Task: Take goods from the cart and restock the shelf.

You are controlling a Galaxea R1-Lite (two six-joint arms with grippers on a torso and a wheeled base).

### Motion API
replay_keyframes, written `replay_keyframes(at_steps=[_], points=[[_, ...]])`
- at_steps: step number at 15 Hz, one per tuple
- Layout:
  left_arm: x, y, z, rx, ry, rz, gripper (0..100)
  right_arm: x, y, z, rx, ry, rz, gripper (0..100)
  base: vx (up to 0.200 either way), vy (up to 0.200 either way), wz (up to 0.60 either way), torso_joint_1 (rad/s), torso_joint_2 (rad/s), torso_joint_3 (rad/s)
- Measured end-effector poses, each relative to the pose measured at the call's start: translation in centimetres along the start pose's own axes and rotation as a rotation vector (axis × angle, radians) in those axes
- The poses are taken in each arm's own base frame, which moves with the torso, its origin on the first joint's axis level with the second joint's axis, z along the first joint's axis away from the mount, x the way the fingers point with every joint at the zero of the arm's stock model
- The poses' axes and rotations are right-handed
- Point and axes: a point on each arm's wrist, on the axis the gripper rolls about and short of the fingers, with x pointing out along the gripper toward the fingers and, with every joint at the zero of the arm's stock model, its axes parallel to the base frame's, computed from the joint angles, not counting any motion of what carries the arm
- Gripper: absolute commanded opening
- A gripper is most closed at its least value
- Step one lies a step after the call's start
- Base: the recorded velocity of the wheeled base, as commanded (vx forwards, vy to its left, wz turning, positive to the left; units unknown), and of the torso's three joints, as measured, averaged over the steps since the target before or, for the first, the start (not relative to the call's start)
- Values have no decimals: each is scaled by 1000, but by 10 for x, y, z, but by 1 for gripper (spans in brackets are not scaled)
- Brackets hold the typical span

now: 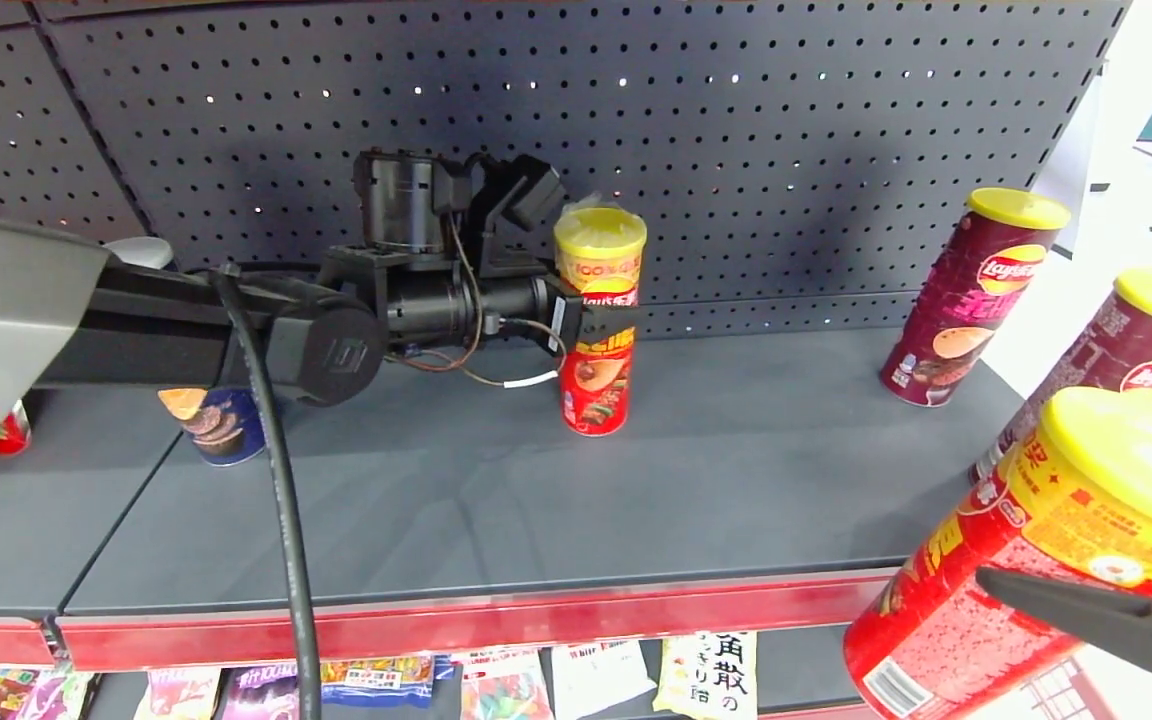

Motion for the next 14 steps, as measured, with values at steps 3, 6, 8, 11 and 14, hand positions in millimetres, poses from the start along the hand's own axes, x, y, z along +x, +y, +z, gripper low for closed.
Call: replay_keyframes(at_steps=[3,6,8,11,14], points=[[6,-4,-3,-5,5,-19,0,0,0,0,1,2,0,0,0,0,0,0,0,0],[3,-5,-4,-15,8,-26,0,1,0,-1,3,5,1,0,0,0,0,0,0,0],[-7,-10,-3,-33,15,-64,0,1,-1,0,1,3,2,0,0,0,0,0,0,0],[-30,-22,-1,-38,19,-144,0,2,-1,3,0,-1,4,0,0,0,0,0,0,0],[-49,-44,-4,-34,40,-197,0,3,-2,5,-2,-5,6,0,0,0,0,0,0,0]])
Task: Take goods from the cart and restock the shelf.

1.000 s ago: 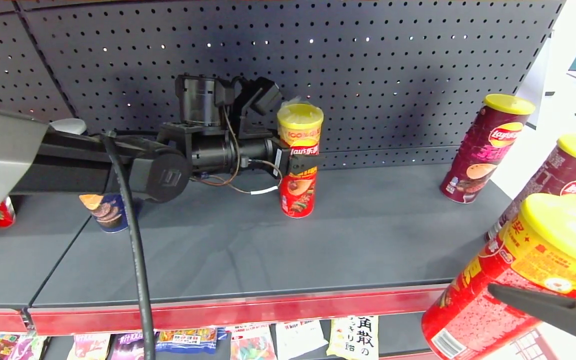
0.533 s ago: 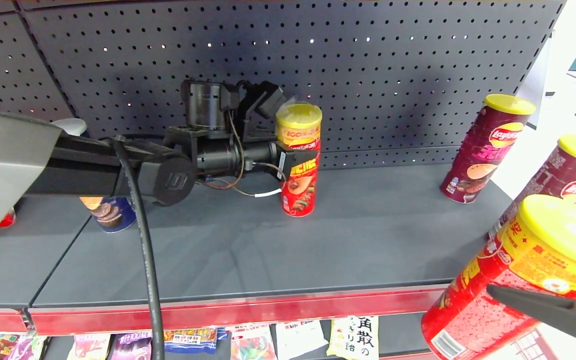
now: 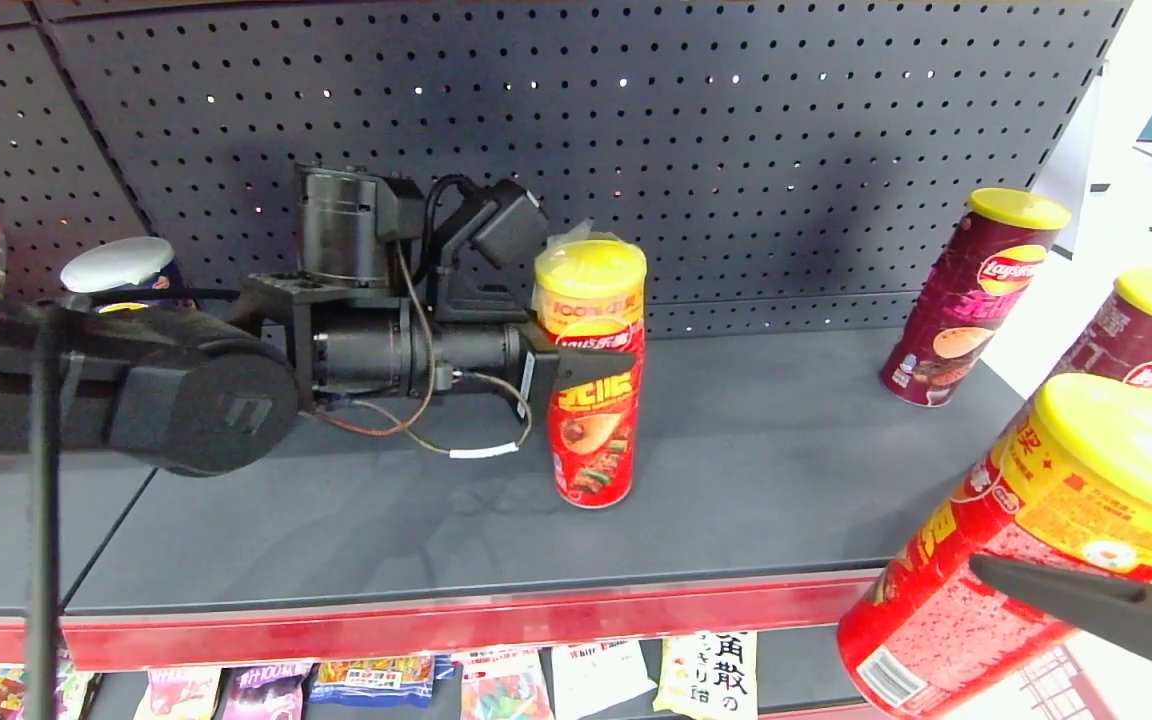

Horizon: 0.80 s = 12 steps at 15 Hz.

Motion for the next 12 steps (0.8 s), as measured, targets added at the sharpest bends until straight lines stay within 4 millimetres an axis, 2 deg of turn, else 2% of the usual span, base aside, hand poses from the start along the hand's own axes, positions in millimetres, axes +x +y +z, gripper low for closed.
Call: replay_keyframes(at_steps=[3,12], points=[[-12,-15,-10,54,30,-19,0,1,-1,1,0,1,2,0,0,0,0,0,0,0],[-42,-38,-22,45,60,-32,0,2,0,2,-2,-1,8,0,0,0,0,0,0,0]])
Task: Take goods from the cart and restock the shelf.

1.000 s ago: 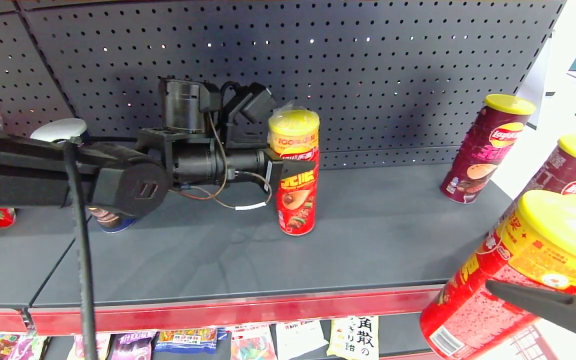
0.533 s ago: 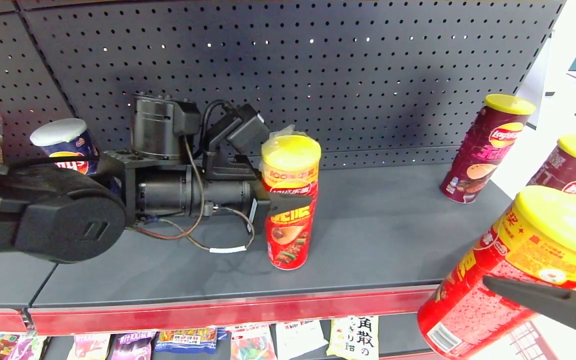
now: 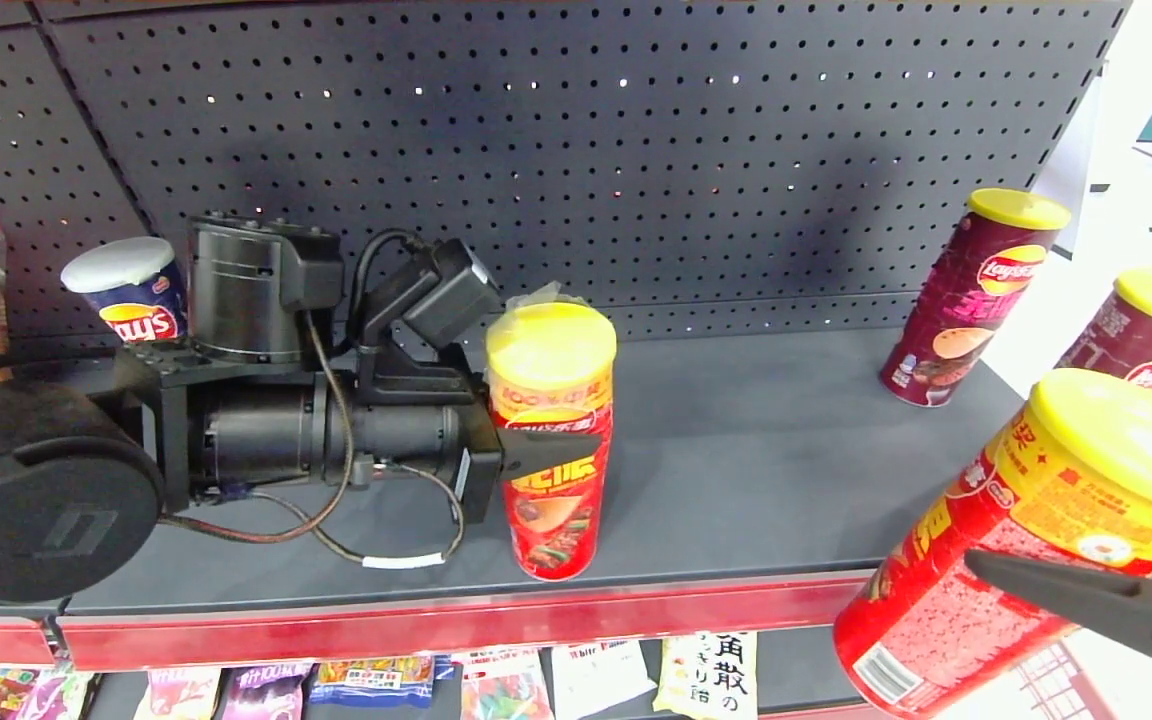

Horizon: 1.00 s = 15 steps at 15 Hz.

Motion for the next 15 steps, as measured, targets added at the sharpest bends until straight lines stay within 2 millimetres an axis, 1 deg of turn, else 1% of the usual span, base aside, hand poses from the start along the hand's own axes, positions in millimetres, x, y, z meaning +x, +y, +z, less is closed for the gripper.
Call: replay_keyframes(at_steps=[2,7,10,12,13,15], points=[[-1,-6,0,-5,3,-13,0,0,0,1,-1,-2,-1,0,0,0,0,0,0,0],[-8,-13,-8,-10,9,-21,0,1,-1,4,-3,-6,2,0,0,0,0,0,0,0],[-10,-15,-11,-11,5,-28,0,6,-3,11,-9,-12,7,0,0,0,0,0,0,0],[-10,-16,-12,-14,8,-29,0,12,-6,22,-19,-25,19,0,0,0,0,0,0,0],[-11,-16,-12,-14,7,-29,100,17,-8,28,-21,-27,24,0,0,0,0,0,0,0],[-10,-16,-15,-21,1,-26,100,29,-13,39,-25,-30,29,0,0,0,0,0,0,0]])
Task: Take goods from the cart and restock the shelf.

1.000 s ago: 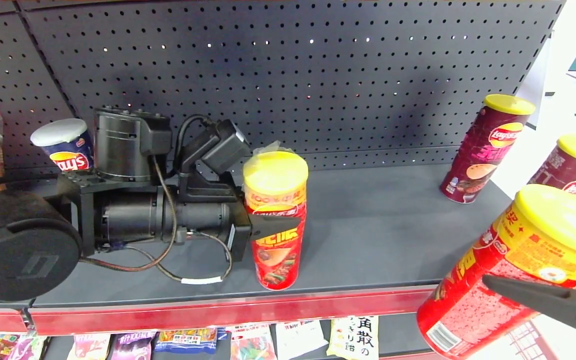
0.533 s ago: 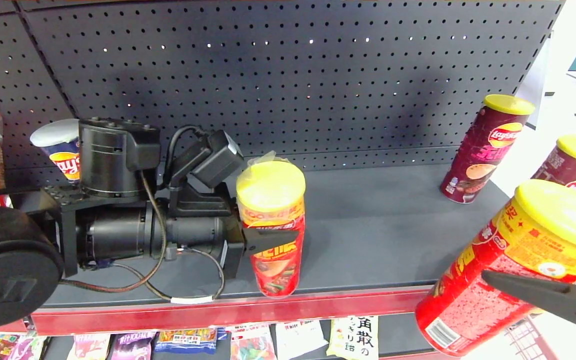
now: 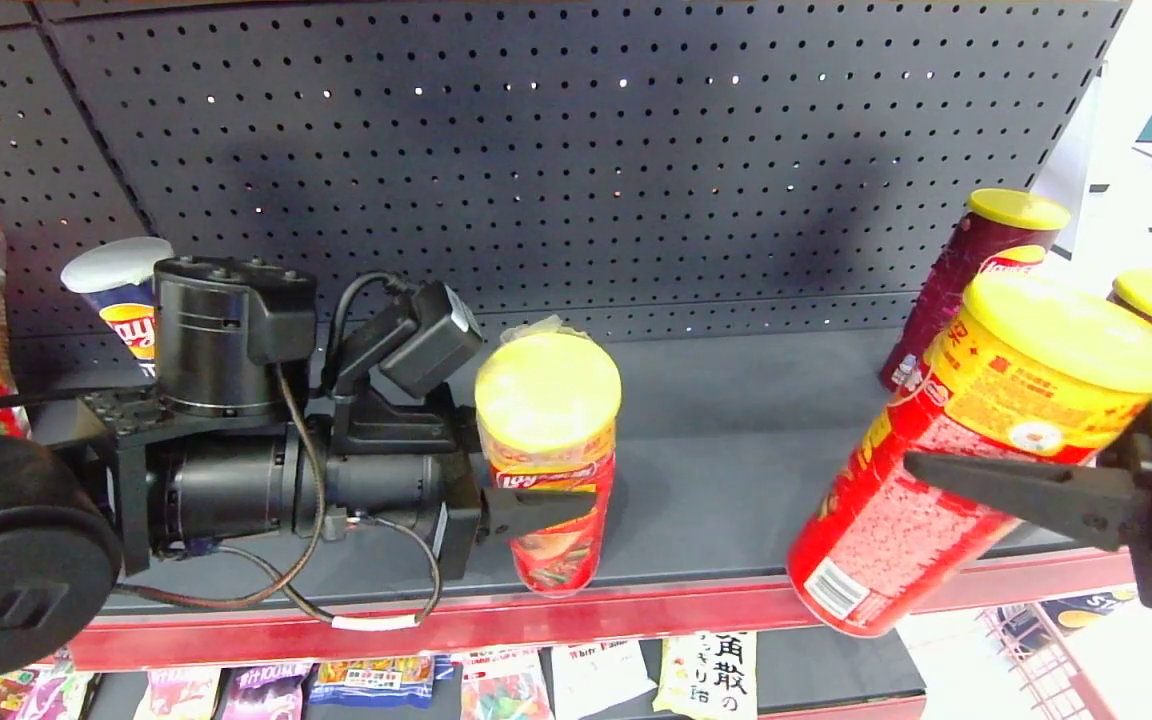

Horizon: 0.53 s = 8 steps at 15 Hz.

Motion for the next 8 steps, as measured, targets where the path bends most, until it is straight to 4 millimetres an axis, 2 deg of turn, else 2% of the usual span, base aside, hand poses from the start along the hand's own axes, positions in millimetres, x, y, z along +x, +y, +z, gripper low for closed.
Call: replay_keyframes(at_steps=[4,8], points=[[-2,2,0,-24,-32,22,100,22,-11,18,-7,-8,9,0,0,0,0,0,0,0],[-13,2,-9,-30,-37,52,100,46,-21,32,-14,-10,22,0,0,0,0,0,0,0]])
